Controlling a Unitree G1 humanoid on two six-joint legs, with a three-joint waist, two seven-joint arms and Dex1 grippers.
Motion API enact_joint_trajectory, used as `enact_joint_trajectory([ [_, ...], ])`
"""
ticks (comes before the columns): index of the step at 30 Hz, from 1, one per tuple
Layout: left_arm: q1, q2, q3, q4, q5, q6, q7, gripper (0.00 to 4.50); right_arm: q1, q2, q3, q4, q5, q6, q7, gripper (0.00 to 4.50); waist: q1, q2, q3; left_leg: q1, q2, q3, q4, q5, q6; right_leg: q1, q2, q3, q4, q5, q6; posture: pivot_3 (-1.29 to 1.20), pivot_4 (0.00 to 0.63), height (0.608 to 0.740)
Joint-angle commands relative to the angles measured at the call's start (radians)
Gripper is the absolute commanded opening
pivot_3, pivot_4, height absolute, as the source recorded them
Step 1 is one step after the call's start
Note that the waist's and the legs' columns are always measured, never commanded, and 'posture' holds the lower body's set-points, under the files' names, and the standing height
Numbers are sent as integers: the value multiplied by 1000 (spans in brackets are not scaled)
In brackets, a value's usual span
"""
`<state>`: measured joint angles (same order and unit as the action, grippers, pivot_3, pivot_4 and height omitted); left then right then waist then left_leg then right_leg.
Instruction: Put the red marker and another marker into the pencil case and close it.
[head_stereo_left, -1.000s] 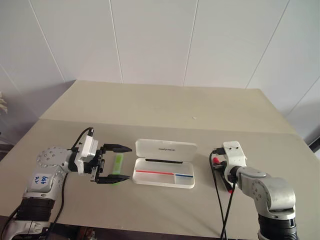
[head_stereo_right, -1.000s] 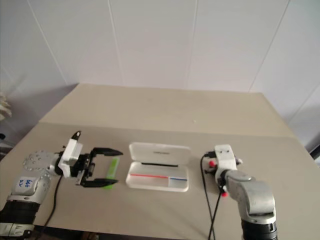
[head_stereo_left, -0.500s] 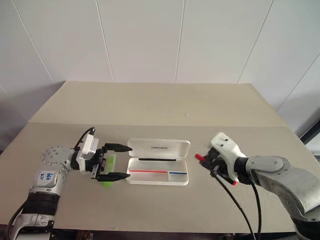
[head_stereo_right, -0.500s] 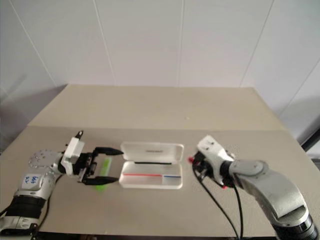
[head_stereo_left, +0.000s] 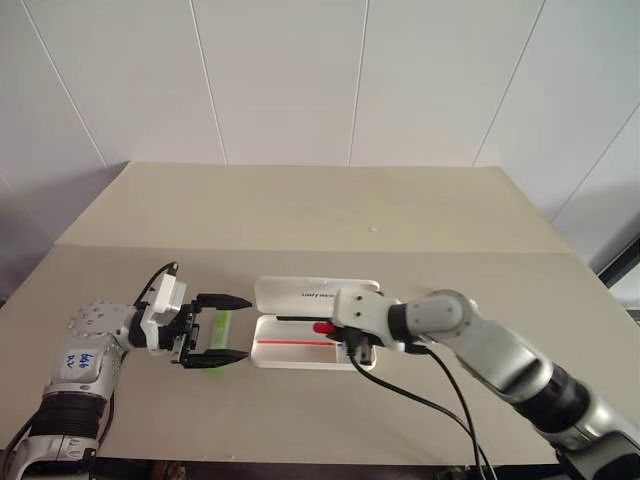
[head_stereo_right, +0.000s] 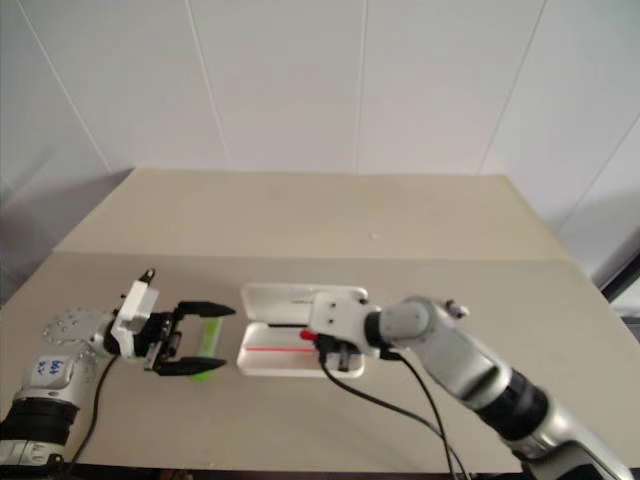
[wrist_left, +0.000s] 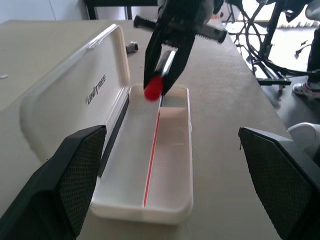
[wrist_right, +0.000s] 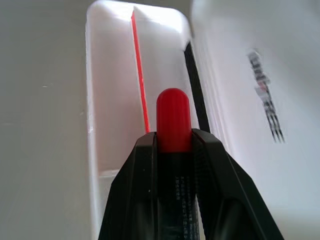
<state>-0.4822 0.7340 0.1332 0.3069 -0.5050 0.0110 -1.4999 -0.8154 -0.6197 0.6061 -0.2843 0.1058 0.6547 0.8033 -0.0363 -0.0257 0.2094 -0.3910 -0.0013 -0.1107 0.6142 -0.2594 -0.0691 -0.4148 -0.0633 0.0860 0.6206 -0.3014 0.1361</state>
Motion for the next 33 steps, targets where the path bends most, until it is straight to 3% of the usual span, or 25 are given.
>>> enact_joint_trajectory([
  [1,10,23,30,6,-10,-12,-23,4500,-51,75,15,48,-53,-70,19,1369,1,0,0,0,0,0,0,0,0,0,0,0,1,0,0,0,150,740],
  [11,56,17,46,-62,-23,1,4,4500,-78,199,6,155,-145,-132,44,1369,4,0,0,0,0,0,0,1,-1,-1,0,0,2,0,0,0,150,740],
  [20,54,0,39,-69,-21,0,16,4500,-61,225,-25,138,-159,-75,53,4480,1,0,0,0,0,0,0,1,-2,-2,0,0,5,0,-1,0,150,740],
  [26,64,-11,39,-98,-22,11,32,4500,-13,214,-143,-4,-9,85,117,4480,4,0,0,0,0,0,0,1,-2,-2,0,0,5,0,-1,0,150,740],
  [33,104,-8,67,-172,-1,25,147,4500,65,108,-320,-180,228,229,226,4480,6,0,0,0,0,-1,0,1,-2,-1,0,0,5,0,-1,0,150,740],
])
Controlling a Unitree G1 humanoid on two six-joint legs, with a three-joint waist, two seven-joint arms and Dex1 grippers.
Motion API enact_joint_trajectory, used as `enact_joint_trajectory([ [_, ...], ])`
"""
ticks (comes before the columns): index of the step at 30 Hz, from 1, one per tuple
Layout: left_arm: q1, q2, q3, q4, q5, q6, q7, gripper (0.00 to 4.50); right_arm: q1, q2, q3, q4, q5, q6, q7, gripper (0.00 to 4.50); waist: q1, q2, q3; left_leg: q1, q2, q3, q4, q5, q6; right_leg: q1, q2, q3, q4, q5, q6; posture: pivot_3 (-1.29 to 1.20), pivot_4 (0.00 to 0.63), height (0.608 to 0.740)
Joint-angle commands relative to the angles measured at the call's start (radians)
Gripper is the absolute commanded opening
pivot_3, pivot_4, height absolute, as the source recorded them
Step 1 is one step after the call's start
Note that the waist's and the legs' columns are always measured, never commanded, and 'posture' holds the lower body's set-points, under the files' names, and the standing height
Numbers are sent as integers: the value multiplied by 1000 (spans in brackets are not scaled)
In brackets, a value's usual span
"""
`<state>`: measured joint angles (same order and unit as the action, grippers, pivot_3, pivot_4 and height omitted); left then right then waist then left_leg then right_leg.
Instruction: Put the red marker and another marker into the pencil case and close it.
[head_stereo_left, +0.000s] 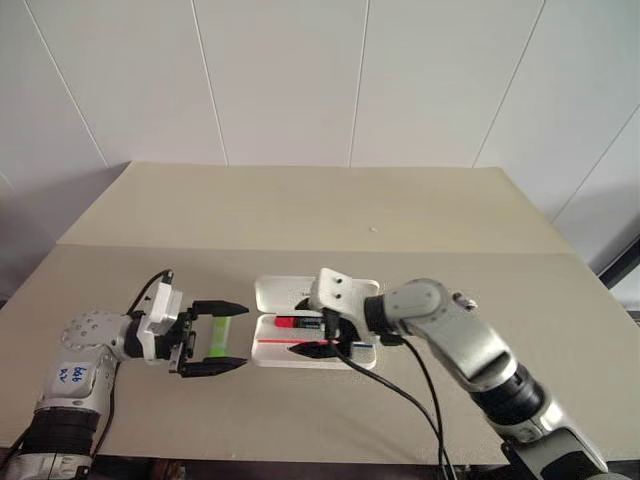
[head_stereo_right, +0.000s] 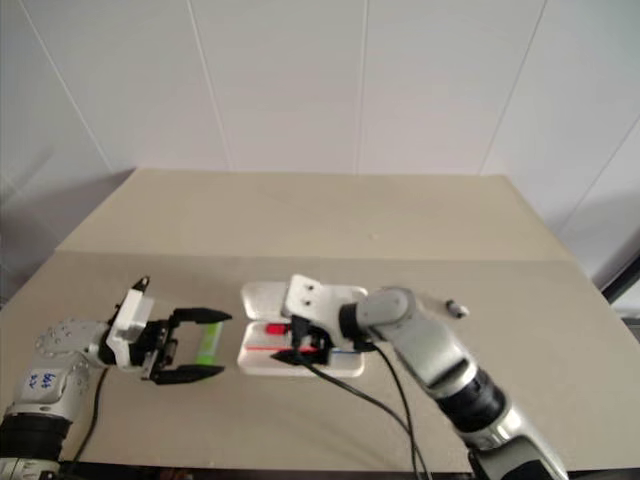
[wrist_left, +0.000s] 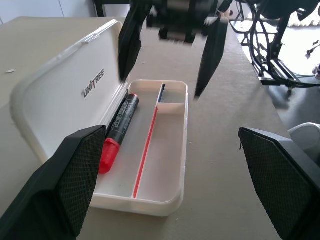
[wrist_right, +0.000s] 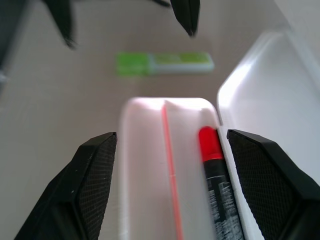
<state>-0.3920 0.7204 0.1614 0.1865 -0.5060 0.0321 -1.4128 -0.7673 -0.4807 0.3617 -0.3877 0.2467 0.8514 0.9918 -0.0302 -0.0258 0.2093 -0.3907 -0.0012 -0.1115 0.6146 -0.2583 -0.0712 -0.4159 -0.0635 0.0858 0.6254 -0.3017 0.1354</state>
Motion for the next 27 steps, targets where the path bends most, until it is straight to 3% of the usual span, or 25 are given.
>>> enact_joint_trajectory([
  [1,25,6,47,-69,9,9,99,4500,35,-57,-106,-96,118,42,51,4480,0,0,0,0,0,0,0,0,0,0,0,0,0,0,0,0,150,740],
  [8,216,-18,119,-327,44,170,445,4500,257,-223,-395,-163,345,-57,193,4480,1,0,0,0,0,0,0,-1,1,2,0,1,-3,0,0,0,150,740],
  [12,310,-47,155,-466,40,275,608,4500,359,-282,-479,-128,384,-161,266,4480,3,-1,0,2,0,1,0,-1,1,3,0,1,-3,0,1,0,150,740],
  [20,352,-132,169,-608,67,442,899,4500,432,-330,-496,24,339,-337,320,4480,2,-1,0,4,-1,1,6,-1,2,8,0,1,-3,2,2,0,150,740],
  [27,309,-230,129,-639,139,602,1153,4500,406,-334,-462,107,300,-404,308,4480,3,-1,0,4,-1,2,9,-1,2,8,0,2,-2,4,3,0,150,740],
])
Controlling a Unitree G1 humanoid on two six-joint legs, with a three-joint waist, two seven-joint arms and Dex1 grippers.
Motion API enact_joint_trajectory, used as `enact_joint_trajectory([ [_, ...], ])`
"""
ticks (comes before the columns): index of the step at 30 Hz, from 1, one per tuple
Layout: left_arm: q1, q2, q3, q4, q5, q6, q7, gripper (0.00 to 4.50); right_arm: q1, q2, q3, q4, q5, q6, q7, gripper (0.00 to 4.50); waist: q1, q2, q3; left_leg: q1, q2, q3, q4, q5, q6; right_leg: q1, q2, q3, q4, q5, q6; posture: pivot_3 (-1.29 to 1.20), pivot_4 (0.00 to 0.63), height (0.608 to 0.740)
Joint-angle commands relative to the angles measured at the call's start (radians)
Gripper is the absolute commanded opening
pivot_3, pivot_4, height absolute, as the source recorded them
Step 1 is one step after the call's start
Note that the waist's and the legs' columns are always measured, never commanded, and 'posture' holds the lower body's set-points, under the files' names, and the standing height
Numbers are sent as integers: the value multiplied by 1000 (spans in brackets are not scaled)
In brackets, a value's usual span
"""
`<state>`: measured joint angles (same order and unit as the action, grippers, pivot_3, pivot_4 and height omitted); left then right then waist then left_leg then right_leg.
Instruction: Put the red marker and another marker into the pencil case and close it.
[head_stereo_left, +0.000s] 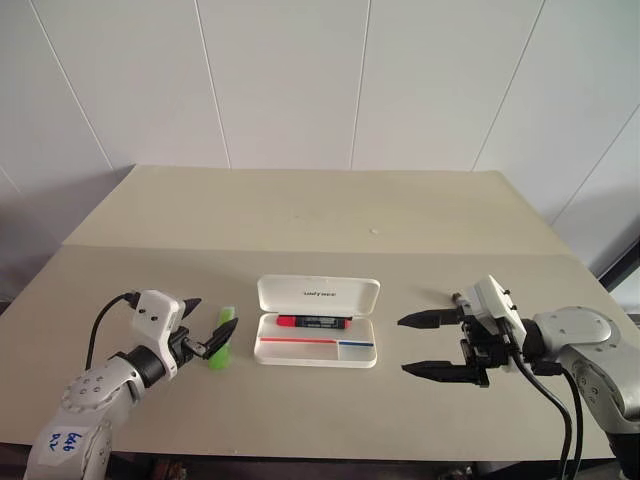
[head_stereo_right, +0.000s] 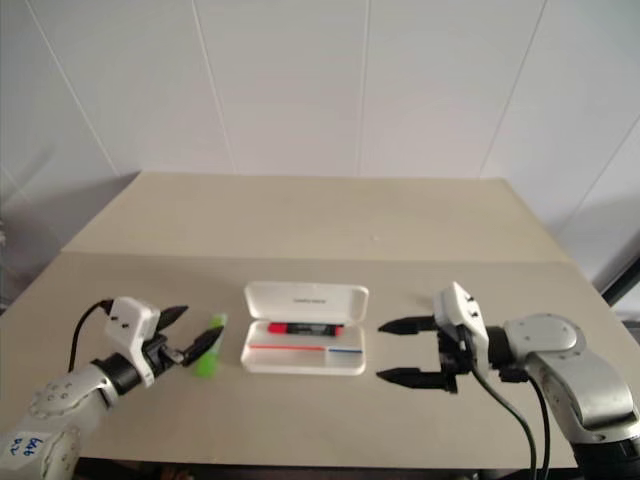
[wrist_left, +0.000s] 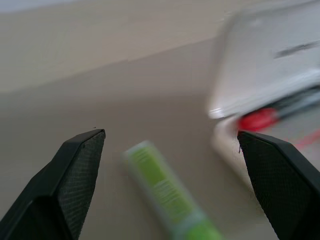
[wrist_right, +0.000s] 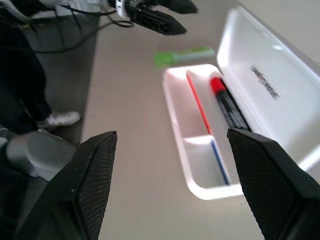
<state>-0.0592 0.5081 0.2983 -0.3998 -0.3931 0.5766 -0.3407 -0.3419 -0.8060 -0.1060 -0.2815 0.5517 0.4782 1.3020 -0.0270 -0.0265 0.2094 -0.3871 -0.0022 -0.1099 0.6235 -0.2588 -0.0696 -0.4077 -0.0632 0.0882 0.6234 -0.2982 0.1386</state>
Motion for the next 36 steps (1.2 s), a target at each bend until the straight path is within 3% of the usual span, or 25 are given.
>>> enact_joint_trajectory([
  [1,-33,-28,-15,-55,30,80,101,4500,-21,-9,9,5,-7,-34,-4,4480,0,0,0,0,0,0,0,0,0,0,0,0,0,0,0,0,150,740],
  [17,-162,-42,-109,-30,62,485,218,4500,16,-23,-6,-16,1,-46,-44,4480,1,0,0,-1,-1,0,2,0,0,0,0,0,1,0,1,0,150,740],
  [21,-195,-43,-105,-17,65,594,235,3626,18,-25,-13,-19,5,-45,-56,4500,-1,0,0,0,-1,0,5,0,0,1,0,0,2,1,1,0,150,740],
  [29,-237,-60,-85,-3,72,646,239,1123,8,-30,-13,-10,3,-49,-69,4500,1,0,0,0,-1,0,5,0,0,2,0,1,2,1,1,0,150,740],
  [36,-270,-9,-83,20,92,581,200,1084,-5,-33,-15,3,1,-51,-75,4500,0,0,0,0,-1,0,5,0,0,2,0,1,2,1,2,0,150,740],
])
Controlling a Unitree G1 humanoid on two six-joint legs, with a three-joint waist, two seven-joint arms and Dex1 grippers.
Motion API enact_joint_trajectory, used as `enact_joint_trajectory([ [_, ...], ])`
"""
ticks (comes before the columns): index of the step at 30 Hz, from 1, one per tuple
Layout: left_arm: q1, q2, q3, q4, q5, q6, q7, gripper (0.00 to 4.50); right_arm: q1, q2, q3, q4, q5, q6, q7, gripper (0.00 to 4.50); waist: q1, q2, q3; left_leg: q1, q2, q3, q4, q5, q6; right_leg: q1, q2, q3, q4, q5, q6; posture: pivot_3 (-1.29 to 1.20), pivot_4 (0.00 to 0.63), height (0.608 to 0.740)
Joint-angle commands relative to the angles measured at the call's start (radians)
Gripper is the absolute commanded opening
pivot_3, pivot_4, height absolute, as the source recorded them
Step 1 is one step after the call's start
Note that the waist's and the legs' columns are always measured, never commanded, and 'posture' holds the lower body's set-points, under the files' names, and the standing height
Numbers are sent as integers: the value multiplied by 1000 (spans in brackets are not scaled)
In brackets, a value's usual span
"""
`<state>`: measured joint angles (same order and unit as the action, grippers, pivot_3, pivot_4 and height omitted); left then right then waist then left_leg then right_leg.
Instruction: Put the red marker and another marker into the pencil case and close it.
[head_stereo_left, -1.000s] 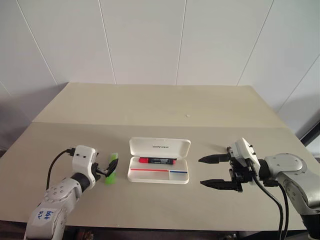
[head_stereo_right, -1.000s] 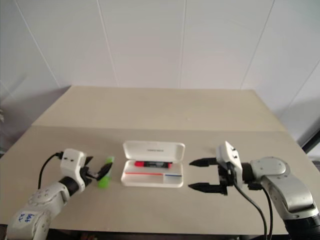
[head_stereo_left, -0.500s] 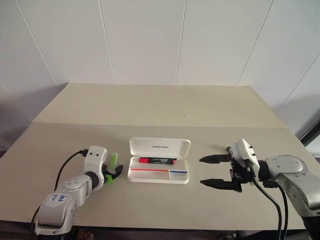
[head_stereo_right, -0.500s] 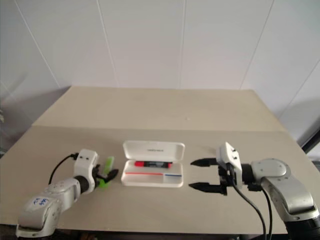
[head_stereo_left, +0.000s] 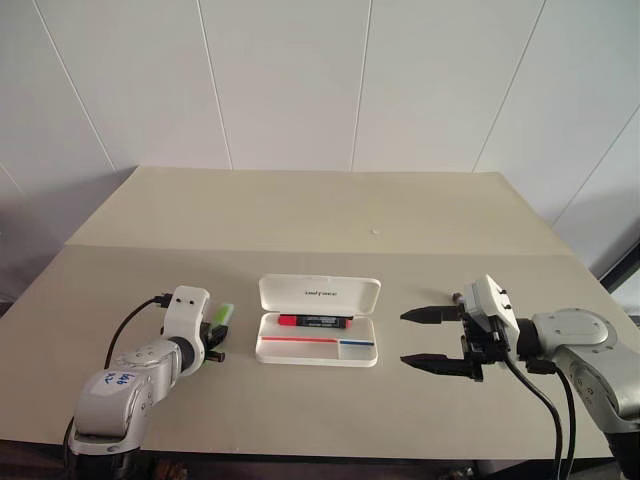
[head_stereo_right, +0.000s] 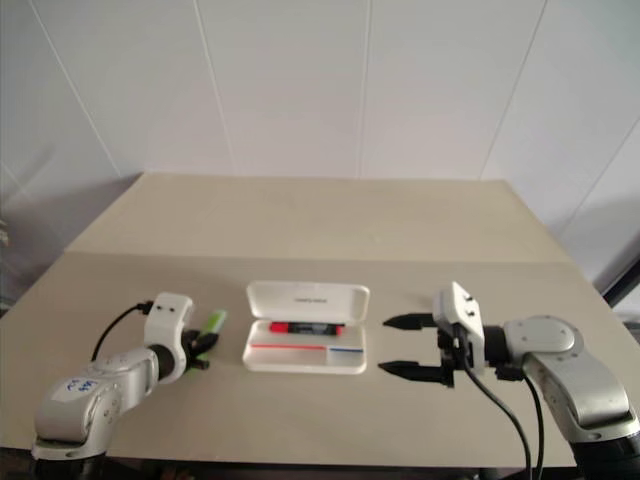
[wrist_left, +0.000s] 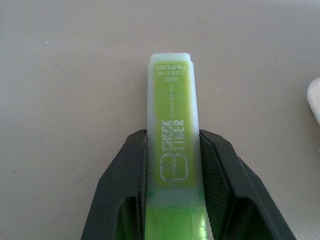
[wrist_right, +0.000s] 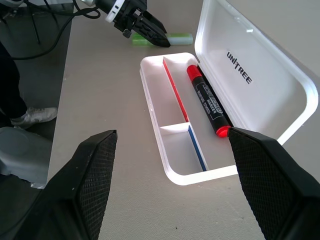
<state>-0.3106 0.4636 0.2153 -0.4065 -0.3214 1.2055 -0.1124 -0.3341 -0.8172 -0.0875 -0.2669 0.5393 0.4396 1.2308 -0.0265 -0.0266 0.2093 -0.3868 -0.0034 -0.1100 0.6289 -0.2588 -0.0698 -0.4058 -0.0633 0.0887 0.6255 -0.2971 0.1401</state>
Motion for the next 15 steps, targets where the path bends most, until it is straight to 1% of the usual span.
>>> enact_joint_trajectory([
  [1,-27,55,-3,33,22,-95,-54,1084,-14,-22,-36,-10,14,-13,-3,4500,0,0,0,0,0,0,0,0,0,0,0,0,0,0,0,0,150,740],
  [3,-40,88,-3,48,21,-161,-98,1084,-14,-23,-40,-6,16,-15,-2,4500,0,0,0,0,0,0,0,0,0,0,0,0,0,0,0,0,150,740],
  [4,-49,109,-3,59,21,-221,-134,1084,-13,-23,-44,-4,19,-18,-1,4500,0,0,0,0,0,0,0,0,0,0,0,0,0,0,-1,0,150,740],
  [9,-112,215,35,142,-17,-492,-361,1084,-4,-18,-69,3,38,-28,6,4500,0,0,0,-1,0,0,-1,0,0,0,0,0,-3,0,-1,0,150,740],
  [12,-185,265,61,188,-100,-580,-536,1084,7,-10,-97,3,66,-46,23,4500,0,0,0,-2,0,0,-2,0,0,-1,0,0,-4,0,-1,0,150,740],
  [15,-242,319,22,209,-142,-641,-704,1084,13,0,-117,7,88,-72,34,4500,0,0,0,-3,0,0,-2,0,0,-1,0,-1,-5,0,-1,0,150,740],
])
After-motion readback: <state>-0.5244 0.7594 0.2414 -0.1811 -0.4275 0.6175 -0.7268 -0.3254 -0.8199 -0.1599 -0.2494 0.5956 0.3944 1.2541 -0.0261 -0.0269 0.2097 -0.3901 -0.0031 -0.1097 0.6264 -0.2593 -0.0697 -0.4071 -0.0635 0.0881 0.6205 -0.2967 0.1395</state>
